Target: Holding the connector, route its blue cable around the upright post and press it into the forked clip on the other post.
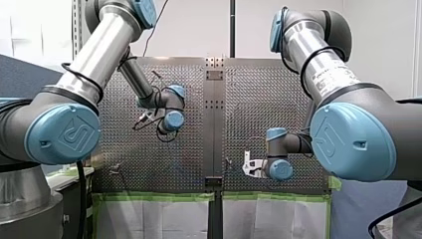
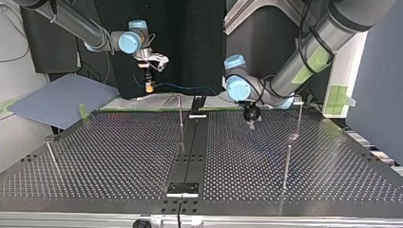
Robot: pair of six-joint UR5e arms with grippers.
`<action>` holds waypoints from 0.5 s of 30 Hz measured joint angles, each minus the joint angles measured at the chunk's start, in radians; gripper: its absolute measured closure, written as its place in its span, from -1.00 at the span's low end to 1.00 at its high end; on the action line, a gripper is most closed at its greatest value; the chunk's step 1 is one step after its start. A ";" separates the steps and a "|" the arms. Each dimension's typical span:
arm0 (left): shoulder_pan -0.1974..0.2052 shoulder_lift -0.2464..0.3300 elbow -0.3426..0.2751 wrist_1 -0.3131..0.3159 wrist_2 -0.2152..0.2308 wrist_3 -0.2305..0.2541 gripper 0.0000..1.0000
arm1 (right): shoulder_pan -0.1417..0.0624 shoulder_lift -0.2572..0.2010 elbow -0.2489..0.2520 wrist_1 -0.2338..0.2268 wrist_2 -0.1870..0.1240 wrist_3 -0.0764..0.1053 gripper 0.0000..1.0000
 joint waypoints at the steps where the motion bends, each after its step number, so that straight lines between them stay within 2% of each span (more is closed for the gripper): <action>1: 0.000 -0.003 0.000 -0.002 0.000 0.000 -1.00 | 0.000 0.000 0.000 0.000 0.000 0.000 1.00; 7: -0.007 -0.014 0.002 -0.011 0.001 0.000 -1.00 | 0.001 0.000 0.000 0.000 0.000 0.000 1.00; 15: -0.022 -0.072 0.041 -0.063 -0.005 -0.003 -1.00 | 0.004 0.000 0.000 -0.001 0.000 0.000 1.00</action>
